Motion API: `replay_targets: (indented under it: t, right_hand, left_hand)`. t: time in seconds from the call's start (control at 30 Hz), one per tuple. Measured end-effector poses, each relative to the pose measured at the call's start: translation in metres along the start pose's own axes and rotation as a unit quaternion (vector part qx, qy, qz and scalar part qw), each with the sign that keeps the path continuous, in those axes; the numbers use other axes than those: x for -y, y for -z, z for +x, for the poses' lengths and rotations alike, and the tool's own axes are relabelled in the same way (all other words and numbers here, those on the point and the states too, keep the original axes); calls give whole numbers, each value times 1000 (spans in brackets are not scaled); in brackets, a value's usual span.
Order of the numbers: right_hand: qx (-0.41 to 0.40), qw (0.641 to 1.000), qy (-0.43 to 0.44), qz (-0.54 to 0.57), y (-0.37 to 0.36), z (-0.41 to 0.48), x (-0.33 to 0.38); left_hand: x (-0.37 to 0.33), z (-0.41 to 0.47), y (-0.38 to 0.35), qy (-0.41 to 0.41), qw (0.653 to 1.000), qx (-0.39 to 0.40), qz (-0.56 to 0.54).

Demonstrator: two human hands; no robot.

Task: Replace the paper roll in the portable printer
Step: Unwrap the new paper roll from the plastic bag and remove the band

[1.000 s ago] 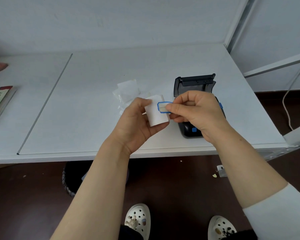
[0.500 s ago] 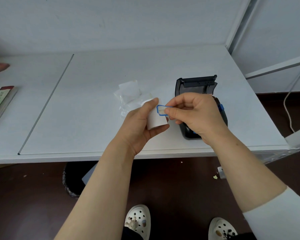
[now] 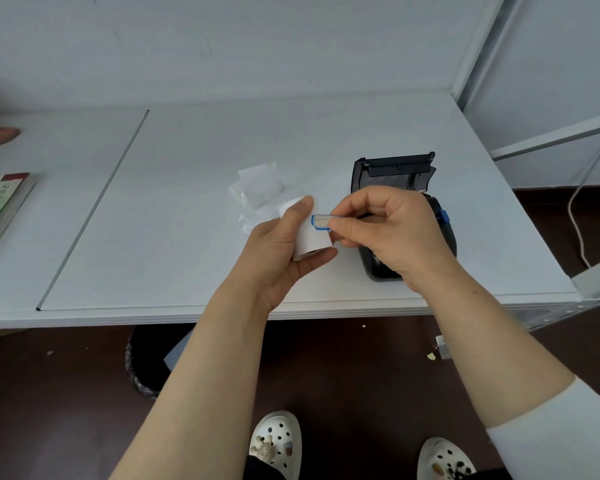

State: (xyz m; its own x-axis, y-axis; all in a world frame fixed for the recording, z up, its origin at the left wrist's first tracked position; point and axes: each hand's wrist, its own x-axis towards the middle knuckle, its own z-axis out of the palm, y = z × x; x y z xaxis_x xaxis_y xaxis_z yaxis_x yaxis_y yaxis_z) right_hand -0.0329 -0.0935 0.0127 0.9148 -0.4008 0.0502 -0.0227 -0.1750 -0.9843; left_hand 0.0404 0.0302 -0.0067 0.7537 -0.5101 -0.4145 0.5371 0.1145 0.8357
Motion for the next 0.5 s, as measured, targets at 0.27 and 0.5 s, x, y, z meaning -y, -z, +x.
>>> replay_targets:
  t: [0.27,0.5]
  right_hand:
    - [-10,999,-33,35,-1,2,-1]
    - [-54,992,-76,89,-5,10,-3]
  left_hand:
    - [-2,-2,1,-7,1000,-12,-20]
    - [-19,-4,20,-47,989,-100,-94]
